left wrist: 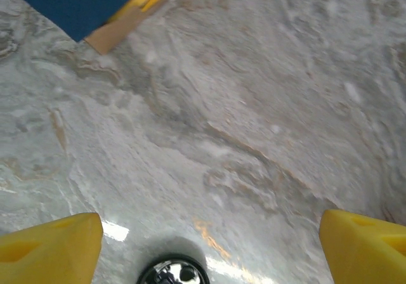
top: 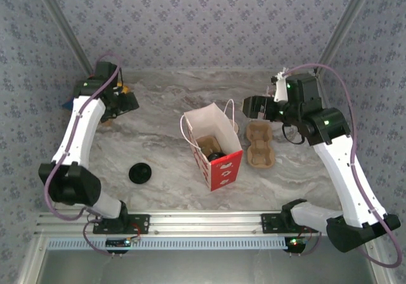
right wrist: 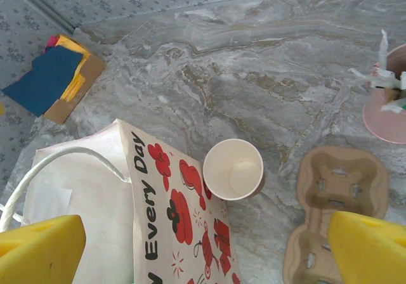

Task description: Pack the takeout coffee

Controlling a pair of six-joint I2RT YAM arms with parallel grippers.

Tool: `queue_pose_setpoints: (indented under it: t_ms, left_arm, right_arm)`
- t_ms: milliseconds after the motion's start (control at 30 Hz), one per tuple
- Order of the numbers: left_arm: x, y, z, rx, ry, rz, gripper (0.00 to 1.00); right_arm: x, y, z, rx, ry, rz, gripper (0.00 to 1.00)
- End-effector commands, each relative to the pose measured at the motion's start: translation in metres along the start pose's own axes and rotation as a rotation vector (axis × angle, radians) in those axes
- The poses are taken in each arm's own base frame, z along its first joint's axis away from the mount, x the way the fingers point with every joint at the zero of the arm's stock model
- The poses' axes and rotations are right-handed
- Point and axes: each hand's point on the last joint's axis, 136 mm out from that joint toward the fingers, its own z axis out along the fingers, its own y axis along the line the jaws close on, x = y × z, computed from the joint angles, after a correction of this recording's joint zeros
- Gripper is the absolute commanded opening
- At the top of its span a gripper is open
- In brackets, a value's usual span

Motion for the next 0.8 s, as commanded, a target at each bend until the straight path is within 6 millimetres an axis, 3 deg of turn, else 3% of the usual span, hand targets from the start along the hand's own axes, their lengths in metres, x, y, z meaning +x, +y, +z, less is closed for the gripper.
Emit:
queue_pose_setpoints:
  t_ms: [0, 233, 533, 600, 767]
  left_arm:
    - [-0.027, 0.011, 0.011, -0.05, -0.045, -0.001, 0.83]
    - [-0.069, 0.031, 0.061, -0.157, -0.062, -0.013, 0.71]
    - [-0.122, 0.063, 0.124, -0.271, -0.033, -0.09, 0.67]
    - [-0.131, 0.066, 0.137, -0.269, -0.033, -0.103, 0.63]
    - [-0.149, 0.068, 0.168, -0.267, -0.028, -0.116, 0.64]
  right_arm:
    - [-0.007, 0.012, 0.0, -0.048, -0.007, 0.001, 1.0]
    - [-0.002, 0.015, 0.009, -0.058, 0.021, 0.009, 1.0]
    - [0.009, 0.015, 0.02, -0.038, 0.075, 0.019, 1.0]
    - [0.011, 0.014, 0.02, -0.03, 0.083, 0.024, 1.0]
    - [0.014, 0.011, 0.019, -0.004, 0.093, 0.036, 1.0]
